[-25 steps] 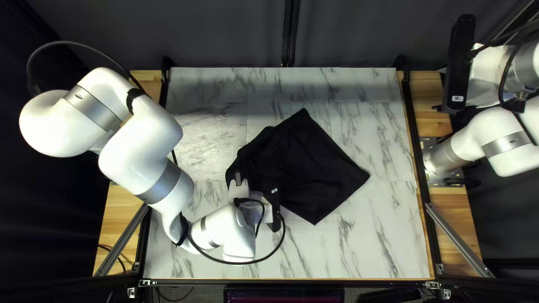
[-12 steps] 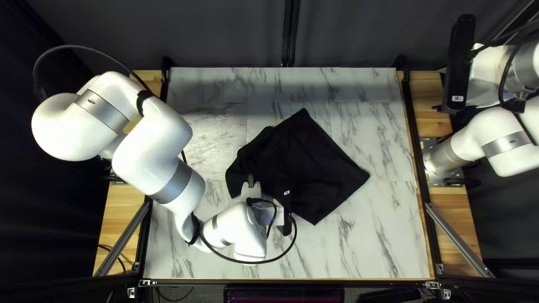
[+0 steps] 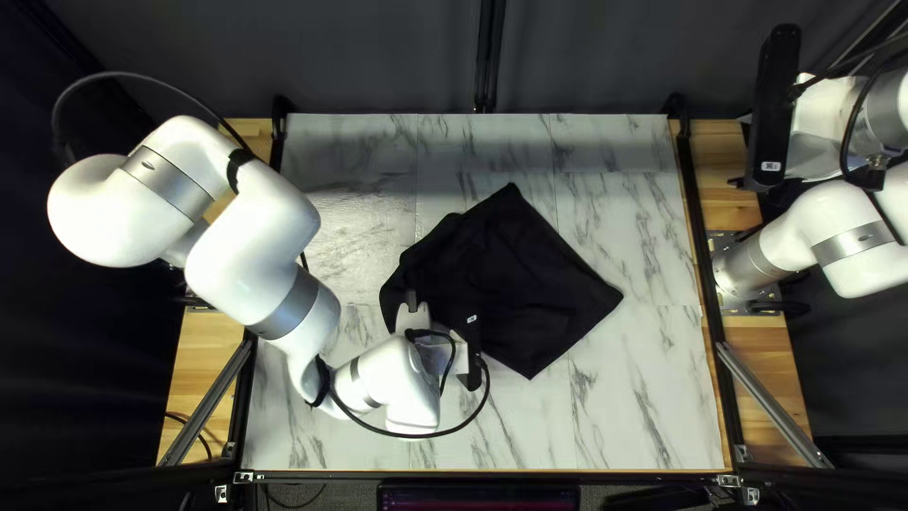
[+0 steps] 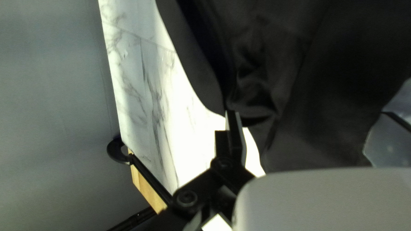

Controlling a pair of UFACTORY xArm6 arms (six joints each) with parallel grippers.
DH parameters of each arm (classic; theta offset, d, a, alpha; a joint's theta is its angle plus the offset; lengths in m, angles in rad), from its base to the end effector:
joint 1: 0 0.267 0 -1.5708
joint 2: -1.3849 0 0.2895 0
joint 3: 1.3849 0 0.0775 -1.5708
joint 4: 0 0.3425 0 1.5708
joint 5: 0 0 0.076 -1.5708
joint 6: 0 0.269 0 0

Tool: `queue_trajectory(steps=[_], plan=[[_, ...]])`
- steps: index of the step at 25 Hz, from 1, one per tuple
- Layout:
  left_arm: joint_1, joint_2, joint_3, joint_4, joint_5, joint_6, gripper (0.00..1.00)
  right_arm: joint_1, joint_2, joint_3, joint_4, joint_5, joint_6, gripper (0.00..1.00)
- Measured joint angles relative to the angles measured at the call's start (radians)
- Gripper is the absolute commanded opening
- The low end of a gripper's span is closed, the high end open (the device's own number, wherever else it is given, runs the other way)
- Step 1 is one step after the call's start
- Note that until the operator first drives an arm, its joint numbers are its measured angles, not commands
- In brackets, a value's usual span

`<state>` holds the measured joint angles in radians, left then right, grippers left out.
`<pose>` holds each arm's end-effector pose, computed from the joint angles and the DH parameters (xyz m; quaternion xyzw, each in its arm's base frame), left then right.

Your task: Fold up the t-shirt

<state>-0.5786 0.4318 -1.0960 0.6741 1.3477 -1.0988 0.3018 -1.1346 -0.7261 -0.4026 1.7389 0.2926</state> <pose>0.3945 -0.0747 0.0576 -0.9048 -0.0576 0.0036 0.4220 0.1971 -0.0527 0.3714 0.9782 -0.0409 0.1140 0.1687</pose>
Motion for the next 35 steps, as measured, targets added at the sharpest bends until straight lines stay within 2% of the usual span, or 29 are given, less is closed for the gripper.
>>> queue_trajectory(steps=[11,20,26,32,35], plan=[[0.019,-0.026,0.009,0.035,0.014,0.012,1.00,0.000,0.000,0.000,0.000,0.000,0.000,1.00],[0.058,-0.094,0.061,0.089,0.018,0.047,1.00,0.000,0.000,0.000,0.000,0.000,0.000,1.00],[0.127,-0.145,0.075,0.157,0.014,0.124,1.00,0.000,0.000,0.000,0.000,0.000,0.000,1.00],[0.233,-0.180,0.093,0.239,-0.038,0.197,1.00,0.000,0.000,0.000,0.000,0.000,0.000,1.00],[0.234,-0.215,0.108,0.251,-0.039,0.216,1.00,0.000,0.000,0.000,0.000,0.000,0.000,1.00]])
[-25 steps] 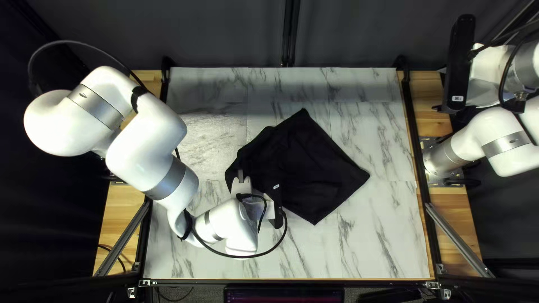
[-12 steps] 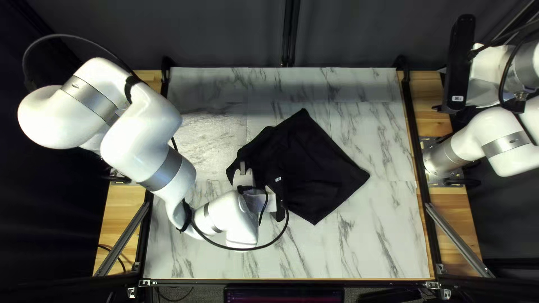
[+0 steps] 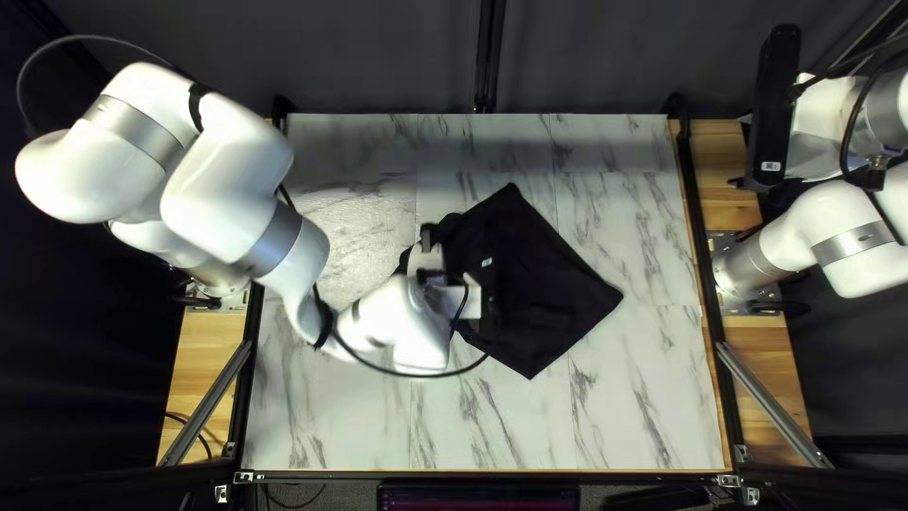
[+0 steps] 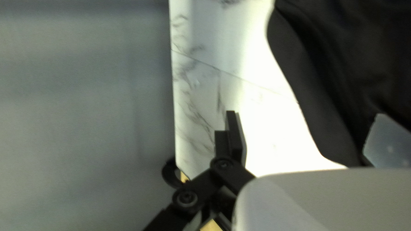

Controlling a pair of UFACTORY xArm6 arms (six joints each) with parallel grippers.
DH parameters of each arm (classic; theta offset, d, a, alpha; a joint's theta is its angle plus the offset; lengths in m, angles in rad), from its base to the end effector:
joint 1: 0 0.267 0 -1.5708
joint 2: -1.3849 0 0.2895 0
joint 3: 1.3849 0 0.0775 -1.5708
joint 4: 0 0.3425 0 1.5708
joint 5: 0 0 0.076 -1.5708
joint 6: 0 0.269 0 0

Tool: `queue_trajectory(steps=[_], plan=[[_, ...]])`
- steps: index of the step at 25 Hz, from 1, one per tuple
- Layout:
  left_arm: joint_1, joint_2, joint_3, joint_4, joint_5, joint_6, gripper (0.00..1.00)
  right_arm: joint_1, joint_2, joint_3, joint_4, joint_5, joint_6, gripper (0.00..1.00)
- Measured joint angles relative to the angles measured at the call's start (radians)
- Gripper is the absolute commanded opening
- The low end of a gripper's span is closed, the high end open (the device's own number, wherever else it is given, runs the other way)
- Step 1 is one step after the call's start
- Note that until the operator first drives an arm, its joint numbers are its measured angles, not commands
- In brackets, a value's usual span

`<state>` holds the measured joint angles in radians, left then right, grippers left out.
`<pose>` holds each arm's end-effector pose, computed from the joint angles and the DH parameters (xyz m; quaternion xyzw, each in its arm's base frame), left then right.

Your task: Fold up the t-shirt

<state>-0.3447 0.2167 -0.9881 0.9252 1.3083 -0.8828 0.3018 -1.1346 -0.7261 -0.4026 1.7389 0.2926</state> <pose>0.4451 0.0439 0.1385 -0.8919 -0.0115 -0.0276 0.4513 0.1971 -0.0527 0.3714 0.9782 -0.0409 0.1140 0.1687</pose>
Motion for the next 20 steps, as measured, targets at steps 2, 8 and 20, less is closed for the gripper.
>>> queue_trajectory(steps=[2,8,20], plan=[[-0.030,-0.015,0.005,-0.009,0.013,-0.001,1.00,0.000,0.000,0.000,0.000,0.000,0.000,1.00],[-0.187,-0.003,-0.032,-0.095,0.078,-0.064,1.00,0.000,0.000,0.000,0.000,0.000,0.000,1.00],[-0.236,0.167,-0.144,-0.191,0.014,-0.135,1.00,0.000,0.000,0.000,0.000,0.000,0.000,1.00]])
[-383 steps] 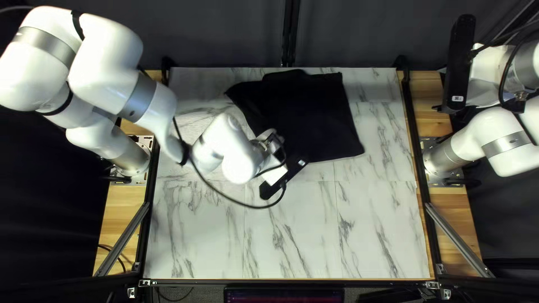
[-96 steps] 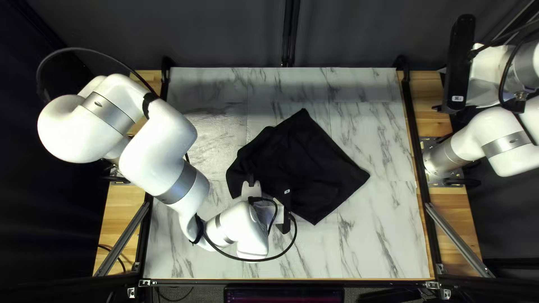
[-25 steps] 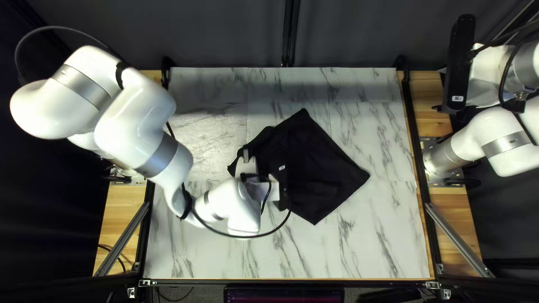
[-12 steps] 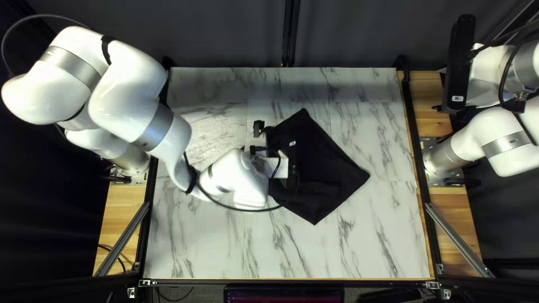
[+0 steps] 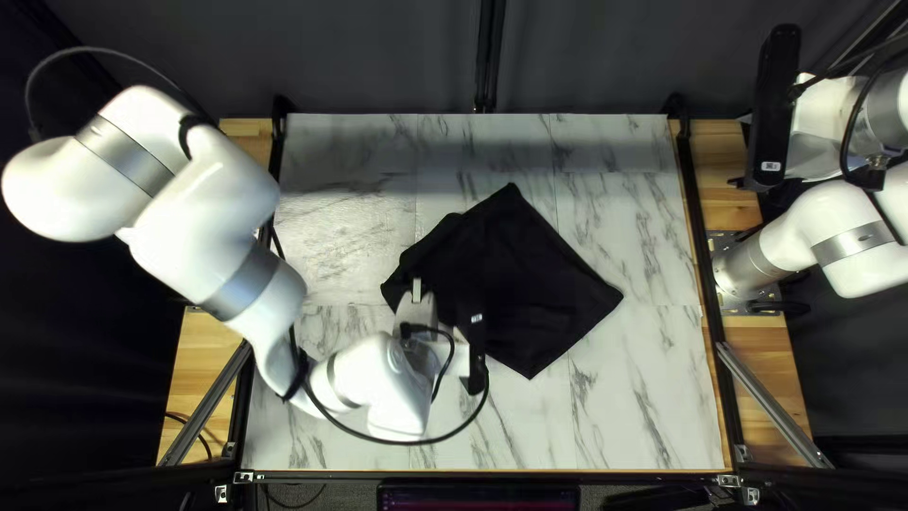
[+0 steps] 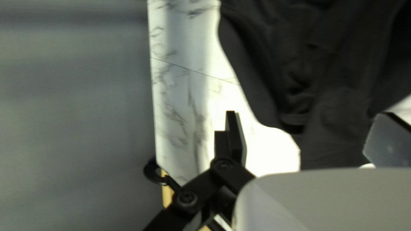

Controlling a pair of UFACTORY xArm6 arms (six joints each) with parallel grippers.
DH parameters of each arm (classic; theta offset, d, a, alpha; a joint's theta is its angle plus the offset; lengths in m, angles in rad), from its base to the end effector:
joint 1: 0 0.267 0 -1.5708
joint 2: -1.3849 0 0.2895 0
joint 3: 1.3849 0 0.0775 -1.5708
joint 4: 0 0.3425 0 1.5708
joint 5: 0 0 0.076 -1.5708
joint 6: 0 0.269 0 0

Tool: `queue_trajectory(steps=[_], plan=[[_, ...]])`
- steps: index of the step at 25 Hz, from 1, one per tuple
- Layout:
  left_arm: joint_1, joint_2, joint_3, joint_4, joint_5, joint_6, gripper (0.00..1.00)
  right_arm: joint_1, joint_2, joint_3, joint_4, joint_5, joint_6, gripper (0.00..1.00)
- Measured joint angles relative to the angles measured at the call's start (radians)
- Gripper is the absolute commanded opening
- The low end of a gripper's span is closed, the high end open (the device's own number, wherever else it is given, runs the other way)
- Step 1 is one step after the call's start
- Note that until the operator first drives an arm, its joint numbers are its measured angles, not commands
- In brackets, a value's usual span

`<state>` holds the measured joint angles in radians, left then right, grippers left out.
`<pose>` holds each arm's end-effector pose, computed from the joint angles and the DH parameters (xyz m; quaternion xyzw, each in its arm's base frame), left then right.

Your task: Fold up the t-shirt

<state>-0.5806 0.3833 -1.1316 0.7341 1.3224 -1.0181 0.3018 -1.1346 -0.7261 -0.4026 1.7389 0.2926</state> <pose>0.4312 -0.0889 0.0879 -0.9136 -0.0155 -0.0370 0.4046 0.1971 -0.0527 0.3714 0.9782 -0.0409 0.1140 0.1687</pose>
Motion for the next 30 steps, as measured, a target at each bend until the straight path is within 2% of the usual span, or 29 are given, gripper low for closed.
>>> queue_trajectory(steps=[16,30], plan=[[0.035,0.057,0.038,-0.030,-0.055,-0.049,1.00,0.000,0.000,0.000,0.000,0.000,0.000,1.00],[0.044,-0.073,0.174,0.013,0.029,-0.085,1.00,0.000,0.000,0.000,0.000,0.000,0.000,1.00]])
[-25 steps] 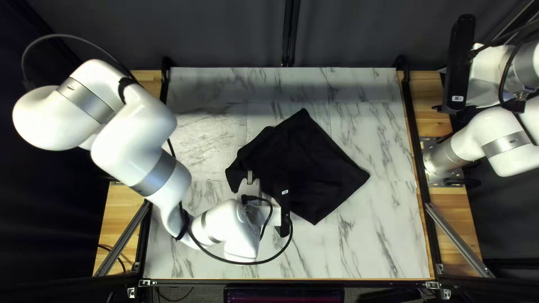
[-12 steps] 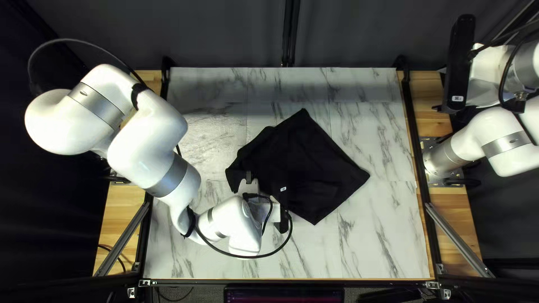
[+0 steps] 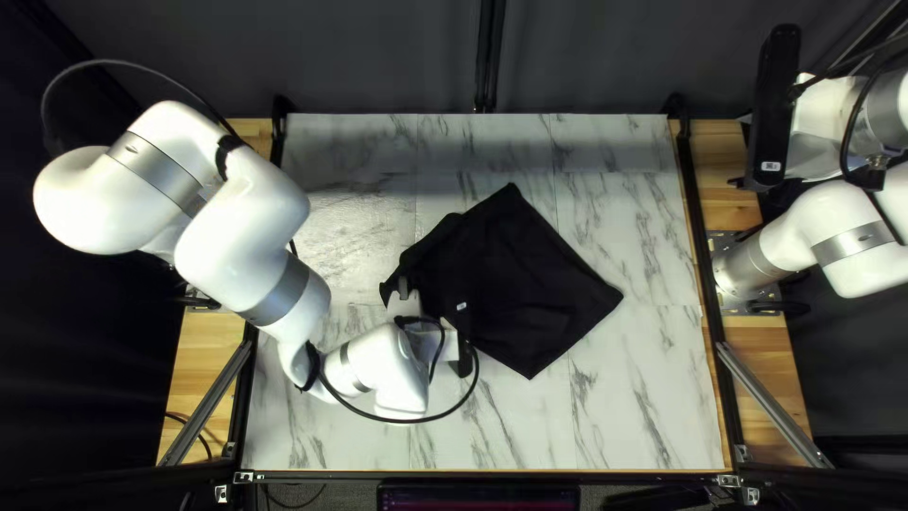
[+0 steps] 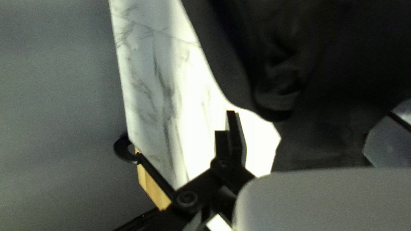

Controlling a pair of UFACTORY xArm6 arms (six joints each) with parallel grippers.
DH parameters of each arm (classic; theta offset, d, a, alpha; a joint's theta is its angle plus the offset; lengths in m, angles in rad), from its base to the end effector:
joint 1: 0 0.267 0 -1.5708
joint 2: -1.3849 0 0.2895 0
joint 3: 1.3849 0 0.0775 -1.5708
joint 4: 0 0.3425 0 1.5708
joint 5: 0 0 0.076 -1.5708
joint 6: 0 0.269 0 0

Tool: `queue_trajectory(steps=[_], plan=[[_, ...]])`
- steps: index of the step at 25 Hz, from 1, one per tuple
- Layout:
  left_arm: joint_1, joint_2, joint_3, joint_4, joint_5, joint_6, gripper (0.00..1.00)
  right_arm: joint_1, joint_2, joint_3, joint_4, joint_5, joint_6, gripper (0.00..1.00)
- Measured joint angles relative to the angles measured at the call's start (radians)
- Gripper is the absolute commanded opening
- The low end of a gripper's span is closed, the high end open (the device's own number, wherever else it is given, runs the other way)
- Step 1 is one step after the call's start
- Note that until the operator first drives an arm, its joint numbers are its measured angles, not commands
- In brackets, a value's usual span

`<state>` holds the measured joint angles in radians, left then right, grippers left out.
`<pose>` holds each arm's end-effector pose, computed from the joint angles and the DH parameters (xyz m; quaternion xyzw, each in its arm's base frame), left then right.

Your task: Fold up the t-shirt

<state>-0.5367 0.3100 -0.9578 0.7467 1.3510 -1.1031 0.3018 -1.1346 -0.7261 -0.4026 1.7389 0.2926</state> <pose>0.3797 -0.0315 0.0804 -0.8944 -0.0549 -0.0055 0.4438 0.1971 -0.0527 0.3714 0.9782 -0.0409 0.1140 0.1687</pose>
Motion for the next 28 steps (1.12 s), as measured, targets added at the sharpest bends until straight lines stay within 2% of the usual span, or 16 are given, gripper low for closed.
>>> queue_trajectory(steps=[11,15,20,24,28], plan=[[0.111,-0.039,0.015,0.117,-0.019,0.076,1.00,0.000,0.000,0.000,0.000,0.000,0.000,1.00],[0.113,-0.058,0.014,0.126,-0.020,0.107,1.00,0.000,0.000,0.000,0.000,0.000,0.000,1.00],[0.102,-0.133,0.074,0.110,-0.035,0.157,1.00,0.000,0.000,0.000,0.000,0.000,0.000,1.00],[0.126,-0.296,0.176,0.085,-0.061,0.309,1.00,0.000,0.000,0.000,0.000,0.000,0.000,1.00],[0.175,-0.465,0.250,0.005,-0.091,0.600,1.00,0.000,0.000,0.000,0.000,0.000,0.000,1.00]])
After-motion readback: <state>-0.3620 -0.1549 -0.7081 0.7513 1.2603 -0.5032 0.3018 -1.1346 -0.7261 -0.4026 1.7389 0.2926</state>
